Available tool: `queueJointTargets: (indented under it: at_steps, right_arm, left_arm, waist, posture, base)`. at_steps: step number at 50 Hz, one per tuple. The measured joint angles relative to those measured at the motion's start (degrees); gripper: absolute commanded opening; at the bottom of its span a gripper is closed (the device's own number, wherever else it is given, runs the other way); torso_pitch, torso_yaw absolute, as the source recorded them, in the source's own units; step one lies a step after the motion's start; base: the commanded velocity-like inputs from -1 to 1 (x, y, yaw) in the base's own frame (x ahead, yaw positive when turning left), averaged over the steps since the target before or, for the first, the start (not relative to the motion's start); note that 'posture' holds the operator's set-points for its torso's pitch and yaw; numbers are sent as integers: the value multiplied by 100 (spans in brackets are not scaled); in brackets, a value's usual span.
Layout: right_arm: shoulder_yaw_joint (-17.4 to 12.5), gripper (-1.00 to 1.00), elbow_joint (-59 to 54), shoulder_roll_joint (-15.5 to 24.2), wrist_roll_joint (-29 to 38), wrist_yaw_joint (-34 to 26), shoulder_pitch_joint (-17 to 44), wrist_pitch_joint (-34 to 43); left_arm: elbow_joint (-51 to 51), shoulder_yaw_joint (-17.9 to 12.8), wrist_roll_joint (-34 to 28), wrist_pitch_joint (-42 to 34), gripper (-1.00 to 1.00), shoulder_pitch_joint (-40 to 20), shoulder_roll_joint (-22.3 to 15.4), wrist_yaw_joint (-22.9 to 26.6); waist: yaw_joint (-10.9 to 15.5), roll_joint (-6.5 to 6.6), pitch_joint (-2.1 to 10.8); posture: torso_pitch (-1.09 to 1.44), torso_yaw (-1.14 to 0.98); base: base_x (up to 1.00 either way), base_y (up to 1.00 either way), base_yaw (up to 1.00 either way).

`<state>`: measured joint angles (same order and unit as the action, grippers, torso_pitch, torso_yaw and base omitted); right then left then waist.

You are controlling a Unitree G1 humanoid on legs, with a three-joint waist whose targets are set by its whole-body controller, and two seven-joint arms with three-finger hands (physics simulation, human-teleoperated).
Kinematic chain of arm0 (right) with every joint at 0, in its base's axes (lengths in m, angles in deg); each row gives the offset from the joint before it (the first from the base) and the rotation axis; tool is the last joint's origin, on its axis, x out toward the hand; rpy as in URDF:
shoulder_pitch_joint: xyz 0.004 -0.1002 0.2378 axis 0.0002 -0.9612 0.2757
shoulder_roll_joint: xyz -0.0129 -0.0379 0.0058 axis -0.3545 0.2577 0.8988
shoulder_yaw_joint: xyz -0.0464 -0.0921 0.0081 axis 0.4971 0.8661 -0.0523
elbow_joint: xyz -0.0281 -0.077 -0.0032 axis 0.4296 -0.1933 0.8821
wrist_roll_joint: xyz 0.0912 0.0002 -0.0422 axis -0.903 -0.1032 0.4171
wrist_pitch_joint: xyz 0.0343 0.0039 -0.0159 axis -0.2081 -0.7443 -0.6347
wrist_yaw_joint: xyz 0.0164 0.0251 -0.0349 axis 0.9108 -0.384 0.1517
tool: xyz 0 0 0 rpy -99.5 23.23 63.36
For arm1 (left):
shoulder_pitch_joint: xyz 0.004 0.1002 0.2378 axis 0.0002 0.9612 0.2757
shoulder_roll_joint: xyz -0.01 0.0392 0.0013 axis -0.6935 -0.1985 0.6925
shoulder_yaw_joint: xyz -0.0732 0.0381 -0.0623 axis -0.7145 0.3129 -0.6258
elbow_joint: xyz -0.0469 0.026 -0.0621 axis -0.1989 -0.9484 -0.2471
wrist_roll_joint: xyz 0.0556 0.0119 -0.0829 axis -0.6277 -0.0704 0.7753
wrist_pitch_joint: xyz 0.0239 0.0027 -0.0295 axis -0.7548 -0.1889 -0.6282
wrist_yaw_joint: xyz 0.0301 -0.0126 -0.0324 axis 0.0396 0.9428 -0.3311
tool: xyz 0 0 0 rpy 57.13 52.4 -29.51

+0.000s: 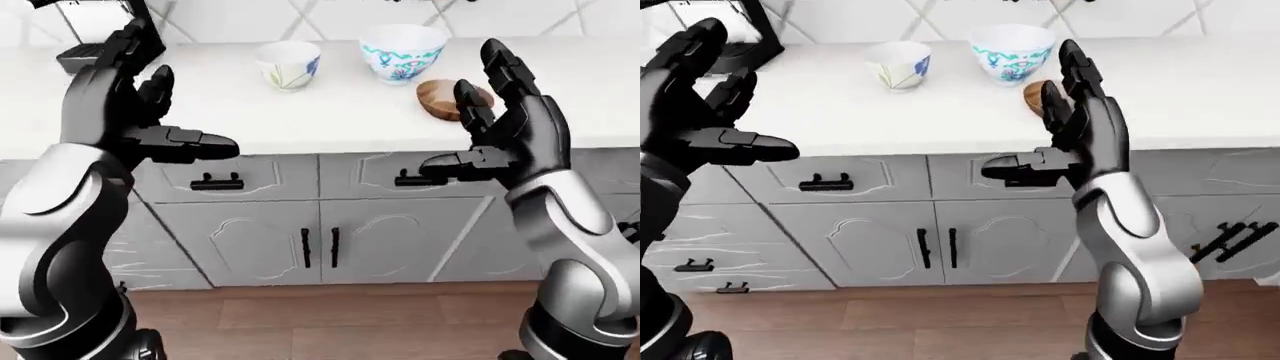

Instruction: Stack the bowls from largest to smallest.

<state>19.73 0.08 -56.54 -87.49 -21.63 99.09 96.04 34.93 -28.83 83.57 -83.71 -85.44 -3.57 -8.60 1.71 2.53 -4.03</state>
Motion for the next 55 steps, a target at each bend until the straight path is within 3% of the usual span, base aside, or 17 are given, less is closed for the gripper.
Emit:
queueJointTargets:
  at_steps: [2, 4, 6, 9, 12, 16, 23, 28, 30, 32, 36, 38, 41, 42, 47, 52, 55]
  right_arm:
    - [116, 100, -18, -11, -170, 37, 30, 69]
    - [163, 100, -31, 54, -317, 61, 56, 146]
    - [177, 100, -38, 107, -416, 76, 138, 136]
    - [-26, 100, 101, 221, -471, 157, 65, 28]
    - [-164, 100, 124, 265, -463, 251, 44, -139]
    - [-207, 100, 59, 282, -523, 338, -111, -91]
    - [-79, 100, 156, 318, -601, 375, -4, -190]
    - [-89, 100, 140, 340, -670, 426, 90, -44]
    - [73, 100, 121, 317, -742, 442, 96, 101]
    - [118, 100, 194, 382, -831, 434, 180, 203]
    - [-95, 100, 385, 494, -885, 469, 341, 58]
    - [-147, 100, 420, 529, -876, 503, 370, -34]
    - [-181, 100, 409, 560, -873, 529, 355, -115]
    - [-196, 100, 367, 539, -867, 535, 264, -125]
    - [-160, 100, 150, 532, -842, 545, 131, -14]
    - [-232, 100, 289, 543, -922, 563, 285, -142]
    - [-144, 100, 315, 497, -1135, 591, 167, -121]
  left_arm:
    - [-50, -88, 14, -12, 100, 62, -42, -93]
    - [-62, -106, 45, -61, 100, 11, -100, -180]
    - [9, -154, 62, 19, 100, -49, -170, -249]
    - [135, -39, 168, 133, 100, -106, -151, -284]
    - [154, 84, 295, 146, 100, -145, -128, -271]
    - [151, 194, 437, -27, 100, -14, -84, -243]
    - [238, -39, 483, 124, 100, -94, -224, -299]
    - [60, -17, 572, 99, 100, -5, -265, -310]
    - [-41, -110, 597, -41, 100, 95, -279, -371]
    - [-104, -147, 607, -145, 100, 73, -329, -438]
    - [135, -171, 703, -6, 100, -76, -403, -493]
    - [219, -173, 755, 97, 100, -86, -417, -500]
    - [224, -127, 801, 160, 100, -125, -391, -522]
    - [224, -68, 814, 174, 100, -25, -333, -514]
    - [38, 57, 882, -50, 100, 10, -347, -483]
    - [245, -135, 887, 77, 100, -156, -466, -549]
    - [165, -218, 842, 79, 100, 38, -442, -600]
  waist:
    - [130, 22, -73]
    - [232, 18, 68]
    - [160, -251, 105]
    - [12, -619, -217]
    - [-262, -911, -149]
    - [-171, -705, 90]
    - [-128, -445, 194]
    - [-78, 73, 124]
    - [70, -39, -36]
    - [90, -29, 58]
    - [-8, -192, 252]
    - [-54, -283, 248]
    - [-185, -581, 123]
    - [-243, -540, 76]
    - [-288, -398, 205]
    - [-263, 171, 139]
    - [-150, 3, 62]
  posture:
    - [0, 0]
    - [0, 0]
    - [0, 0]
    - [0, 0]
    - [0, 0]
    - [0, 0]
    - [0, 0]
    - [0, 0]
    - [0, 0]
    - [0, 0]
    - [0, 0]
    - [0, 0]
    - [0, 0]
    - [0, 0]
    - [0, 0]
    - [0, 0]
    - [0, 0]
  base:
    - [0, 0, 100]
    - [0, 38, 50]
    - [46, 38, 0]
    - [89, 36, 0]
    - [90, 35, 0]
    - [87, 35, 0]
    - [34, 35, 0]
    - [0, 9, 0]
    - [0, 19, 0]
    - [0, 23, 0]
    - [0, 23, 0]
    - [0, 46, 0]
    - [0, 77, 0]
    - [0, 66, 0]
    - [0, 52, 0]
    - [0, 13, 0]
    - [0, 0, -27]
